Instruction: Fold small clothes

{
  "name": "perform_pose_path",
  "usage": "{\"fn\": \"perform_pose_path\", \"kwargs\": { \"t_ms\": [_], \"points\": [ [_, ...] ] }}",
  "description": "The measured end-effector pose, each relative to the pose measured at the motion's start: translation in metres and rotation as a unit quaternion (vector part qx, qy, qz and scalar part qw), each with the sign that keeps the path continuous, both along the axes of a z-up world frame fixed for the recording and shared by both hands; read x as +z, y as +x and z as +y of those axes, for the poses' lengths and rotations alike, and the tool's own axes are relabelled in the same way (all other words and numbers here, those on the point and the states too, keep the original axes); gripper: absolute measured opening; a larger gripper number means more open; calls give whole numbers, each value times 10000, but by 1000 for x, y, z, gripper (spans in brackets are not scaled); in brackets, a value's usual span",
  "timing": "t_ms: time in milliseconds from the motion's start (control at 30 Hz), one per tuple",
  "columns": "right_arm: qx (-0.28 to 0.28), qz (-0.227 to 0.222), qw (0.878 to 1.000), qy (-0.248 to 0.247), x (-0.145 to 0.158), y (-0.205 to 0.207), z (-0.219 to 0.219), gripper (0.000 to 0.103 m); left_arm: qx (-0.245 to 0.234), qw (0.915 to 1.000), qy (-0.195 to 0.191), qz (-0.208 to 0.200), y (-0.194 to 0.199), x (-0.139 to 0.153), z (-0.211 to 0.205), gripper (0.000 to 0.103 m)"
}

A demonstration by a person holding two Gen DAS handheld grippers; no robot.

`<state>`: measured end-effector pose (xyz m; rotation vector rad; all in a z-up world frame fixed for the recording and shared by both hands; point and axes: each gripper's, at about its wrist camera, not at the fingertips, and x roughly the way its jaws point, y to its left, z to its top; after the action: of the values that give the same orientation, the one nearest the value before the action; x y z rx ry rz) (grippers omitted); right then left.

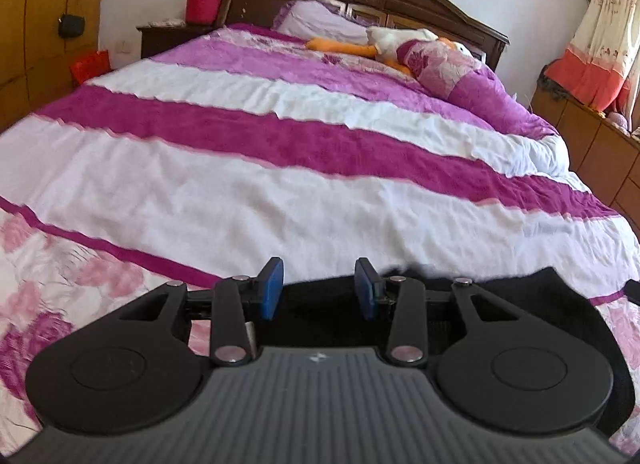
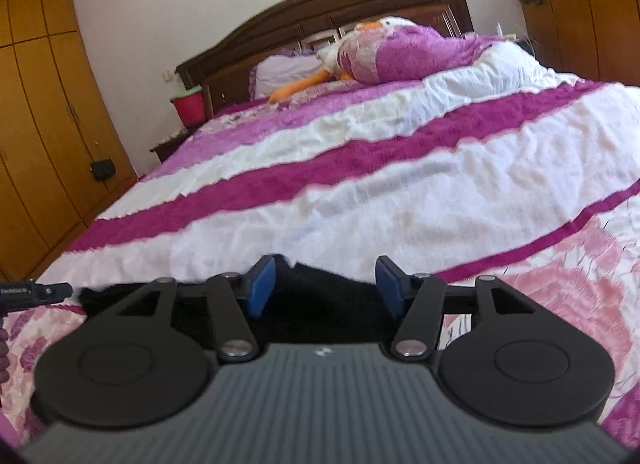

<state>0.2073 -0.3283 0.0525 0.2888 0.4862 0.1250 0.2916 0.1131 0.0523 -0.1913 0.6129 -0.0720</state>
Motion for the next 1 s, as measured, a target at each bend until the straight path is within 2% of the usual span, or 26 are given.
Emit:
{"fn": "perform_pose_path", "kwargs": {
  "t_ms": [167,267,600,767,1000],
  "points": [
    [57,51,9996,-258,2,-14,4,59,62,9999,-88,-38,-14,10,9,45],
    [47,153,9995,-278,-5,-24,5,59,88,9999,64,66,-27,8,10,46],
    [-419,709,9962,-296,-43,-56,-5,59,14,9966,577,585,-86,-34,9,47],
    [-629,823,9946,5,-59,-62,-12,59,-122,9957,563,730,-107,-53,4,48],
    [-764,701,9923,673,-84,-60,-8,64,-77,9962,638,594,-114,-58,0,53]
  ]
}}
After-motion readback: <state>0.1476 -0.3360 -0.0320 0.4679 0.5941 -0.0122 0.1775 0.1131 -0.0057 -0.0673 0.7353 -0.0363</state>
